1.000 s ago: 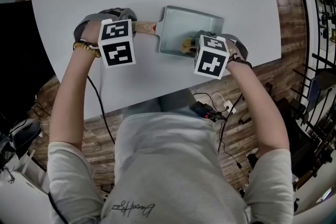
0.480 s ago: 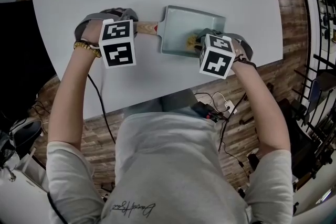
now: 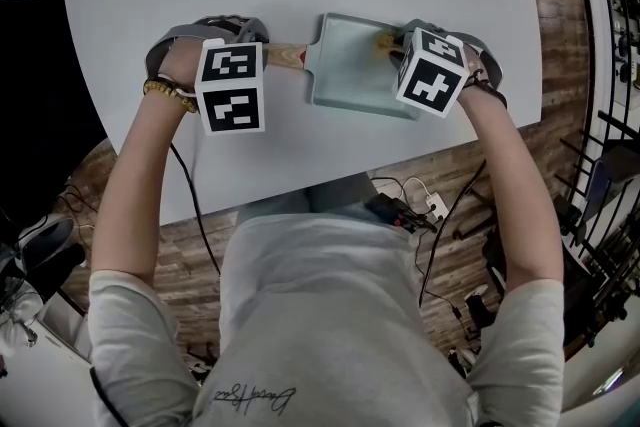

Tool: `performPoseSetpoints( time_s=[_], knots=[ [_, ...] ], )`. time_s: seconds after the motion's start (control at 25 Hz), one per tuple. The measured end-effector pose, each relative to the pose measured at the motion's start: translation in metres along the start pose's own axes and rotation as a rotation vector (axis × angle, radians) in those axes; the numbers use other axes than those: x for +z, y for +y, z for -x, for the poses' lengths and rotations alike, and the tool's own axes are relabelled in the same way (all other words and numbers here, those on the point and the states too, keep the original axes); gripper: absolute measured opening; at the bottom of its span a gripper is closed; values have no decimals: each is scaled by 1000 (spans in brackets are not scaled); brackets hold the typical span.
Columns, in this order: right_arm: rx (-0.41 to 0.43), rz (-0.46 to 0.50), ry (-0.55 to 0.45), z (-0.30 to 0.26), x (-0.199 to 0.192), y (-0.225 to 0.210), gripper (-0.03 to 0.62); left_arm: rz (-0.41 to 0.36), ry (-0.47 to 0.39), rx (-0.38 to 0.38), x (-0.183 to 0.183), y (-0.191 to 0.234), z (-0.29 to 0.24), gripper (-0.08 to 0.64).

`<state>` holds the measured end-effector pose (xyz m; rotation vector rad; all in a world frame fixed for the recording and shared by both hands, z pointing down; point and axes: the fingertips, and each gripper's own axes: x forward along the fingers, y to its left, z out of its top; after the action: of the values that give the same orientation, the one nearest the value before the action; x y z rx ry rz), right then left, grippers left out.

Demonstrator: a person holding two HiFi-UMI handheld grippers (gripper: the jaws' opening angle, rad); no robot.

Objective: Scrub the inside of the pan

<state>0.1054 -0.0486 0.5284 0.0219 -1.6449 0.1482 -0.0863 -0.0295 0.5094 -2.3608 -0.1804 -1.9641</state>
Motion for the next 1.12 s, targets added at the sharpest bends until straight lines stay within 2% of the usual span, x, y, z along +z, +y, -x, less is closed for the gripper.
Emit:
performPoseSetpoints(
  time_s=[0.28,0.52,0.88,1.12],
  knots=[
    [-37,14,3,0,1,-6,77,35,2,1,0,4,0,140],
    [-12,30,11,3,-1,18,77,41,28,14,0,7,3,140],
    [98,39,12,-5,-2,73,75,53,34,17,-4,7,-3,140],
    [162,29,4,-9,-5,93,72,50,39,20,-3,11,-6,140]
  ],
)
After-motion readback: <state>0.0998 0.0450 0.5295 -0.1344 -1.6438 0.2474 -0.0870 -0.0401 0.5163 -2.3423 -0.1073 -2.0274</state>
